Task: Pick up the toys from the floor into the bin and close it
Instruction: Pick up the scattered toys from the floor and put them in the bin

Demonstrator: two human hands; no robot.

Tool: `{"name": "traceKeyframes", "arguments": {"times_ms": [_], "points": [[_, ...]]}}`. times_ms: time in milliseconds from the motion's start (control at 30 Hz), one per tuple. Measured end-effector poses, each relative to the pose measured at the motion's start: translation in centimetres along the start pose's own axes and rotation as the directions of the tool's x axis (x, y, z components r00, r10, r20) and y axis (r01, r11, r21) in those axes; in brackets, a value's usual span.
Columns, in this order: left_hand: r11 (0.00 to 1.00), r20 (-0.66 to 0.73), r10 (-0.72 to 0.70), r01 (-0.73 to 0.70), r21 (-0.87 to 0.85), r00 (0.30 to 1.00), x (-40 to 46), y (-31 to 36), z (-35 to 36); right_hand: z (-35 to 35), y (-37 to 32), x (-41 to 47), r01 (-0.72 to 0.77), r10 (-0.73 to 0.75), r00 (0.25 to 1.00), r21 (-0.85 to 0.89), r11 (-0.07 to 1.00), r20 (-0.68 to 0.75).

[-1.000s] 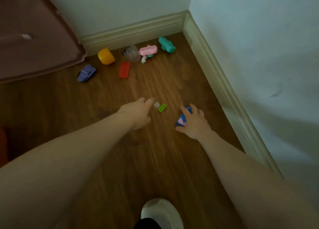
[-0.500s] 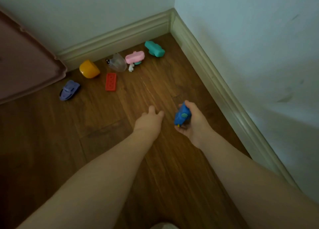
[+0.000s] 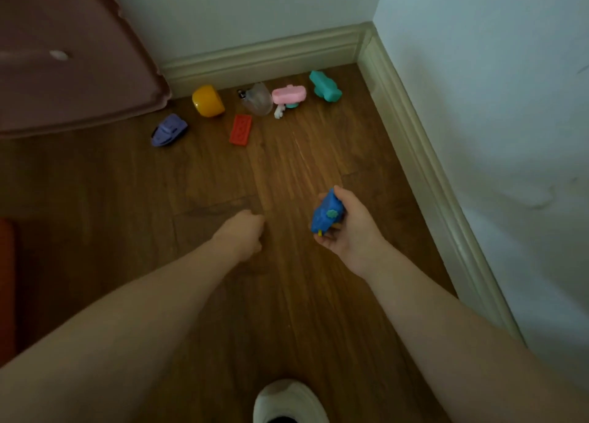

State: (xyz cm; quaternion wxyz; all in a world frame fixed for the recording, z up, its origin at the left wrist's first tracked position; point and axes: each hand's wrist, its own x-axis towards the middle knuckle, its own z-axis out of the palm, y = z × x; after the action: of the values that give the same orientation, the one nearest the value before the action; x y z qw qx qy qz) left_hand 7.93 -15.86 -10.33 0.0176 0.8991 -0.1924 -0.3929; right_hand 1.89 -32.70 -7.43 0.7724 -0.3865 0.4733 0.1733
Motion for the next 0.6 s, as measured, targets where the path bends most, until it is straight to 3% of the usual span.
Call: {"name": "traceKeyframes", "arguments": {"times_ms": [133,267,367,500,600], "points": [[0.977,-0.135,0.032,-0.06,-0.204,0.99,-5.9,-5.0,-2.4,5.1,0.6,-1.6,0.016,-0.001,0.994,-0.136,0.991,0.113],[0.974,-0.312,0.014,-0.084,-0.211,0.95,-13.8,-10.4,-4.7,12.8,2.6,-5.5,0.08,0.052,0.94,-0.365,0.928,0.338],[0.972,-0.441,0.051,-0.146,-0.185,0.896,-19.9,-14.4,-5.8,18.2,4.8,-8.9,0.241,0.052,0.853,-0.48,0.844,0.52],[0.949,-0.492,0.217,-0.301,-0.097,0.843,-28.4,-21.1,-5.3,25.6,8.7,-13.3,0.412,0.121,0.702,-0.539,0.735,0.702],[0.965,-0.559,0.202,-0.262,-0.029,0.804,-33.3,-26.2,-2.6,30.6,12.5,-15.9,0.499,0.203,0.619,-0.579,0.644,0.759]]}}
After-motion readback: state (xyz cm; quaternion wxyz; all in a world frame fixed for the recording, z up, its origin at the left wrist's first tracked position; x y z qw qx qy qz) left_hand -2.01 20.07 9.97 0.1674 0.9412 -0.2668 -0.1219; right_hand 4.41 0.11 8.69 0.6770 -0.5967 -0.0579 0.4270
